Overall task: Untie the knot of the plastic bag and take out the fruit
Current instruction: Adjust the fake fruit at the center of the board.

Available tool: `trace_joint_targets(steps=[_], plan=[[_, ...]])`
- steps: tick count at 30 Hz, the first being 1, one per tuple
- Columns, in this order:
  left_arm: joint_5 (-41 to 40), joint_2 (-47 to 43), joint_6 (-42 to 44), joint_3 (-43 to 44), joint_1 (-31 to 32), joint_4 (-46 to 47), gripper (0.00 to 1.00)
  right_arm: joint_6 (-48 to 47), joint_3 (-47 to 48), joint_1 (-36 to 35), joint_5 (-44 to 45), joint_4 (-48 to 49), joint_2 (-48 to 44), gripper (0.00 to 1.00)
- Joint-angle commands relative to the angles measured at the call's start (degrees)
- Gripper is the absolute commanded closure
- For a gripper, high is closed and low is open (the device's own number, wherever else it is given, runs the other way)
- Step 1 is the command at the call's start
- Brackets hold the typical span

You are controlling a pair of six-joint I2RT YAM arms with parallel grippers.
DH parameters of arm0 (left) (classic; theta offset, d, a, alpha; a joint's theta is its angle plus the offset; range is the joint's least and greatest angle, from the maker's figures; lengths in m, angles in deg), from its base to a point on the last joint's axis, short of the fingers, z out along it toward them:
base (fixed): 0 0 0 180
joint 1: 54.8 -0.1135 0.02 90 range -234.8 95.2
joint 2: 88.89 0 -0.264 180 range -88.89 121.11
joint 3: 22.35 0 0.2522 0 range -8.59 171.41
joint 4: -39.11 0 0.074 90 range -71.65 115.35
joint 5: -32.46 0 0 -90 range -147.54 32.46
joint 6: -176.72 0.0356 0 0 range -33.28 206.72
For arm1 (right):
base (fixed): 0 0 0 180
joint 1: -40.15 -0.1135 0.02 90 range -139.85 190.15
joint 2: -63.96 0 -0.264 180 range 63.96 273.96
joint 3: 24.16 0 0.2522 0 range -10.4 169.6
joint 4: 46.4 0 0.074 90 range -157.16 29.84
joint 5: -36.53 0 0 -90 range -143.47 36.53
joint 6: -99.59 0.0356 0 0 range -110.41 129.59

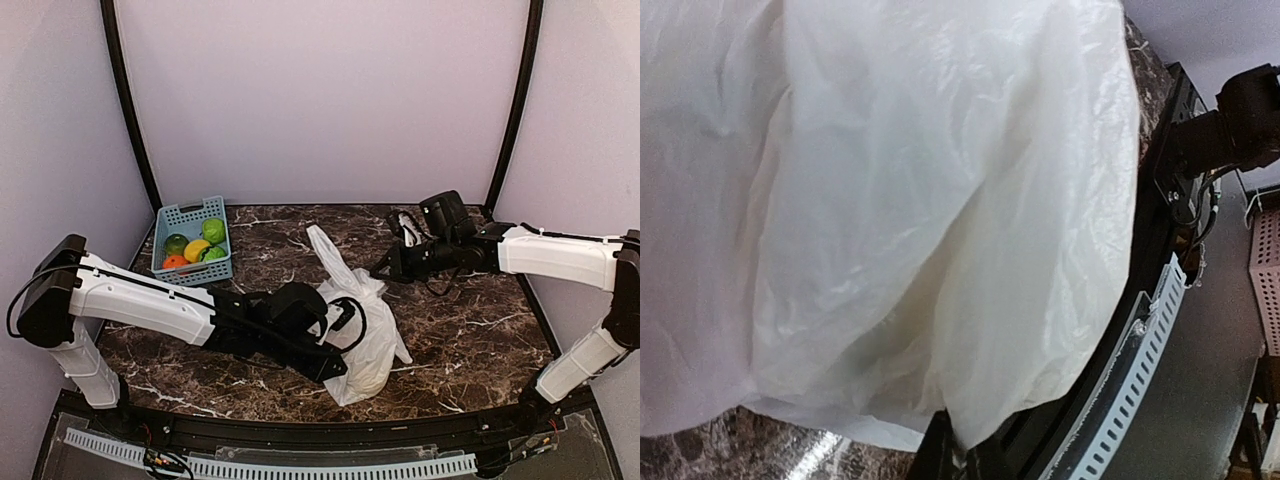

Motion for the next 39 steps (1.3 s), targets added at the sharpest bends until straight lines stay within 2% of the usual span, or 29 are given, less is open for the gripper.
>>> trace_joint_targets(steps=[1, 6, 11, 16, 21, 23, 26, 31, 36, 39], plan=[[-2.8, -1.3, 0.6, 0.4, 0.2, -1.1, 0.98, 0.3, -0.9, -0.1, -0.9, 1.2, -1.1, 1.00], [-8.0, -5.6, 0.7, -1.8, -1.0, -0.7, 0.99, -0.3, -2.2, -0.4, -0.8, 0.4, -5.0, 1.00], [-9.3, -10.2, 1.1, -6.3, -7.3, 1.1, 0.99, -1.3, -3.4, -1.2, -0.6, -1.6, -8.3, 1.00], [-9.1, -13.1, 5.2, -7.4, -12.7, 0.1, 0.99, -0.9, -3.9, -3.7, -0.6, -2.1, -8.2, 1.00], [-9.0, -13.6, 9.1, -7.9, -17.9, -2.3, 0.99, -0.7, -3.1, -5.9, 4.0, -2.4, -9.5, 1.00], [-9.0, -13.8, 9.7, -8.7, -19.8, -3.0, 0.99, -1.2, -2.7, -5.9, 6.1, -2.6, -10.4, 0.90], [-8.1, -14.6, 9.5, -10.1, -22.6, -2.9, 0.99, -2.8, -1.7, -5.1, 7.4, -3.8, -10.9, 0.81], [-5.0, -15.5, 7.6, -12.7, -25.8, 0.5, 0.99, -5.2, -0.9, -1.9, 5.7, -5.4, -9.4, 0.77], [-5.2, -15.1, 7.8, -11.4, -27.6, 0.1, 0.99, -9.6, 1.7, -1.1, 4.7, -5.9, -7.0, 0.66], [-5.6, -15.9, 8.4, -10.6, -28.1, -1.4, 0.93, -12.4, 4.4, -1.2, 4.1, -7.3, -4.8, 0.61]])
